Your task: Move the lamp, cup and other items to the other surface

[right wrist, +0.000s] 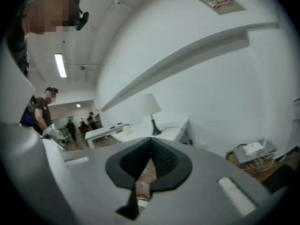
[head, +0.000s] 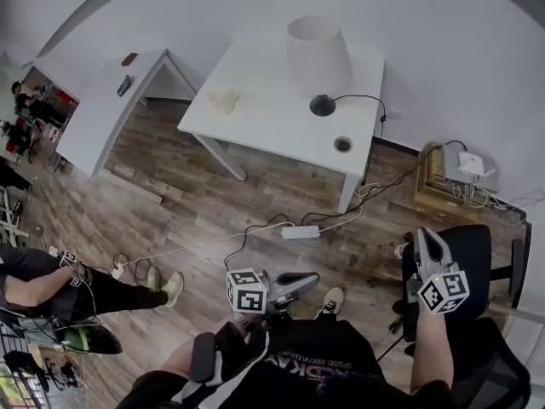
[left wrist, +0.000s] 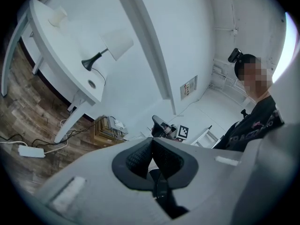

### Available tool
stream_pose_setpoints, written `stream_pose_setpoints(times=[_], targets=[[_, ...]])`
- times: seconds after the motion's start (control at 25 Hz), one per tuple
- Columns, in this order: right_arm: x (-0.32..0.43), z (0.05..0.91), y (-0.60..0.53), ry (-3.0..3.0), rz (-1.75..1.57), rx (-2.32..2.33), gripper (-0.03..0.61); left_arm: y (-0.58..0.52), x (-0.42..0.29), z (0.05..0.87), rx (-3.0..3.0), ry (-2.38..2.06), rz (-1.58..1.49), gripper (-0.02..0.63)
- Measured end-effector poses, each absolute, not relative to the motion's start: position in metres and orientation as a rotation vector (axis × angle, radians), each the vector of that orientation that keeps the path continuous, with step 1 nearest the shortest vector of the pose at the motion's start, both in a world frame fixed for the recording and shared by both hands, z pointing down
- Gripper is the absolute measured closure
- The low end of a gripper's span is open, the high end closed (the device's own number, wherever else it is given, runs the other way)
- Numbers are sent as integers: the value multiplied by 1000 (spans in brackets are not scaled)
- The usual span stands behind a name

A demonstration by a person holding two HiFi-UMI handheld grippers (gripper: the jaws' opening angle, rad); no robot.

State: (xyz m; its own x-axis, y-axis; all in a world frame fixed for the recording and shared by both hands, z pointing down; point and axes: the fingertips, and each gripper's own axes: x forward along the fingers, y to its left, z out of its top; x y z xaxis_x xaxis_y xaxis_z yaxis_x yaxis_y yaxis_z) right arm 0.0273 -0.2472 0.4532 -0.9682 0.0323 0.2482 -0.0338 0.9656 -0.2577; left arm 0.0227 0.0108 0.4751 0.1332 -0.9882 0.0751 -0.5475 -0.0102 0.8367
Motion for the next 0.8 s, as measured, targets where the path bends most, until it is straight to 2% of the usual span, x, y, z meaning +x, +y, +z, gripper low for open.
stream_pose_setpoints(times=[0.2, 0.4, 0.8], targets=[[-10, 444, -70, -2720, 427, -583, 577, 46, 1, 462, 1631, -1610, -780, 614], [-9, 447, 40, -2576, 535, -873, 576, 75, -12, 461, 1594, -1679, -824, 614], [-17, 447, 86, -2475, 476, -1029, 576, 92, -25, 455, 1594, -1713, -830, 615]])
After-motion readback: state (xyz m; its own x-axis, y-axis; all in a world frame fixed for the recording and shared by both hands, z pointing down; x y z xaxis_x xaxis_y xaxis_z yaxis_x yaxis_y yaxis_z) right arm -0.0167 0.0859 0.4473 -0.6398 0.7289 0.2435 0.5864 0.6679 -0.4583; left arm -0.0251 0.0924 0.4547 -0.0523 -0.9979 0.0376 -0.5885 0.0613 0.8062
